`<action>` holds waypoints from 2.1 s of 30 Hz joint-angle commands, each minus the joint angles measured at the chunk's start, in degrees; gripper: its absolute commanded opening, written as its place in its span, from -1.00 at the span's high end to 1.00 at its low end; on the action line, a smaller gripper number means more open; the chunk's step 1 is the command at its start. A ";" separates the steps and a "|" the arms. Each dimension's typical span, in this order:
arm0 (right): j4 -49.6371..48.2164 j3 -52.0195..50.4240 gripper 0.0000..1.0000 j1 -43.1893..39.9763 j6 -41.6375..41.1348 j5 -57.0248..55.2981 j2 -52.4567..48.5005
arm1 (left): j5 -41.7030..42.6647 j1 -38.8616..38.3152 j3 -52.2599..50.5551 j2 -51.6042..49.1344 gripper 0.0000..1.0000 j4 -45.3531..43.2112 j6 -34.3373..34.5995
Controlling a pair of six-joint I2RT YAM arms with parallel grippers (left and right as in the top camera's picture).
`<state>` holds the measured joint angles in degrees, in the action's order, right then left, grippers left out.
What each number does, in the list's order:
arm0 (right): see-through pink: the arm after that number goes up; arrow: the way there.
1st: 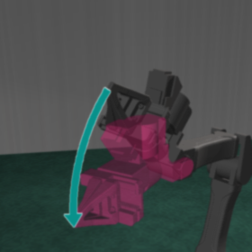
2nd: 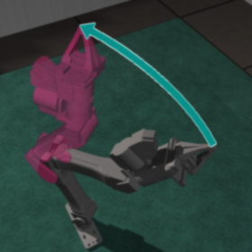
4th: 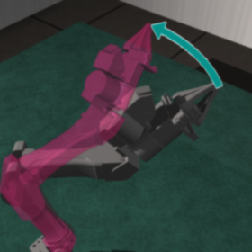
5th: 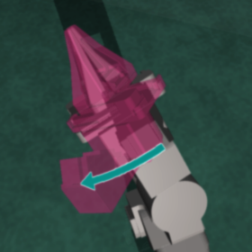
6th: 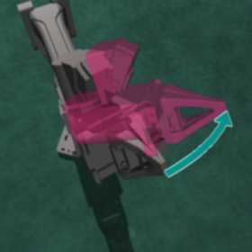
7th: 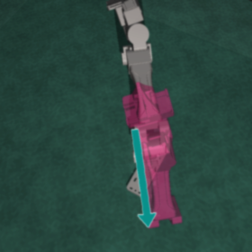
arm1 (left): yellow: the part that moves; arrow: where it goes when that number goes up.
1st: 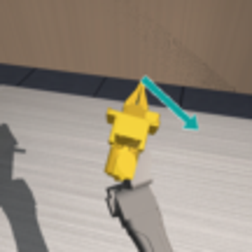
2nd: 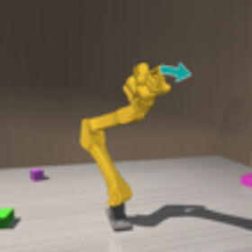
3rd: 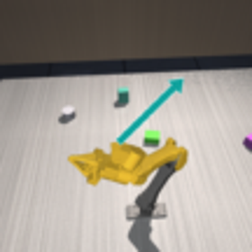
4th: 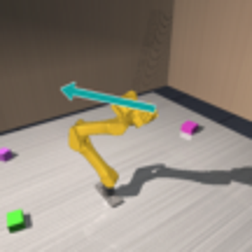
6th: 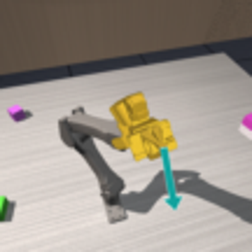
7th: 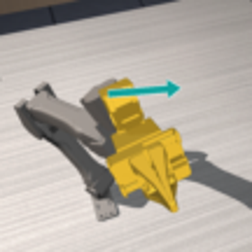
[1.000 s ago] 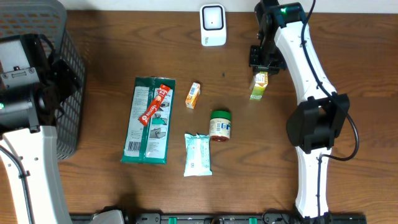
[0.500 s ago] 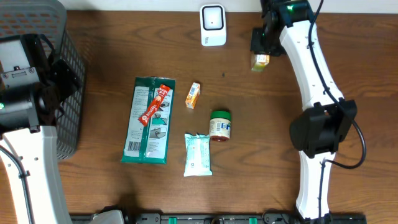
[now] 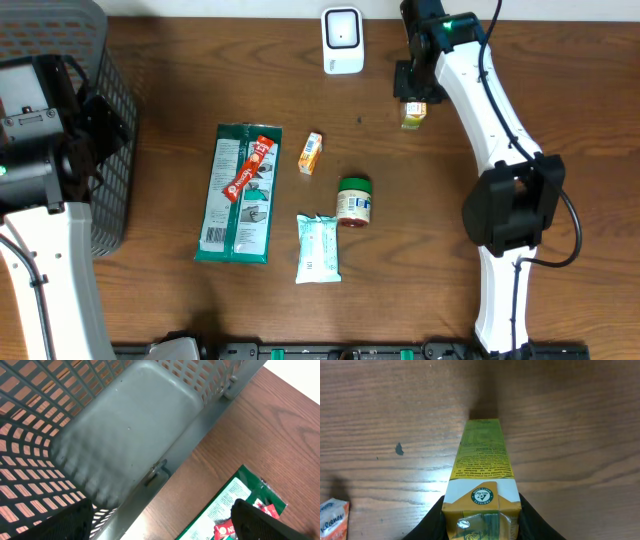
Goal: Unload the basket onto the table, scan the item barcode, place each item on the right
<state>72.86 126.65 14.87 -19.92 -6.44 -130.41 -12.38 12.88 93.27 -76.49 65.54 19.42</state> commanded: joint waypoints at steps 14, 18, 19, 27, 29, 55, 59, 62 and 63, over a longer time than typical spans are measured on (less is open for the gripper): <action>9.05 -2.47 0.87 1.40 0.63 2.86 1.73 | -0.72 0.22 0.37 -0.24 -0.77 0.02 -0.50; 3.80 -2.45 0.98 1.27 0.74 2.71 1.79 | -0.72 0.22 0.37 -0.24 -0.76 0.00 -0.50; 1.90 -2.45 0.97 1.25 0.70 1.99 1.79 | -0.72 0.22 0.37 -0.24 -0.76 0.02 -0.50; -7.74 -2.49 0.97 1.25 -1.14 -3.54 1.79 | -0.74 0.22 0.37 -0.24 -0.76 0.00 -0.50; -8.92 -2.67 0.97 1.29 -1.25 -5.42 1.79 | -0.72 0.22 0.37 -0.24 -0.76 0.02 -0.50; -4.87 -10.97 0.97 1.29 -3.69 -2.97 1.79 | -0.72 0.22 0.37 -0.24 -0.76 0.02 -0.50; -1.14 -11.02 0.97 1.36 -3.67 0.57 1.79 | -0.72 0.22 0.37 -0.24 -0.76 0.02 -0.50; 1.86 -11.17 0.98 1.73 -4.07 2.49 1.79 | -0.72 0.22 0.37 -0.24 -0.76 0.02 -0.50; 2.95 -11.23 0.97 1.95 -4.76 2.47 1.79 | -0.72 0.22 0.37 -0.24 -0.76 0.02 -0.50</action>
<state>74.02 117.19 16.08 -23.11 -7.25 -126.48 -12.38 12.88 93.27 -76.49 65.56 19.42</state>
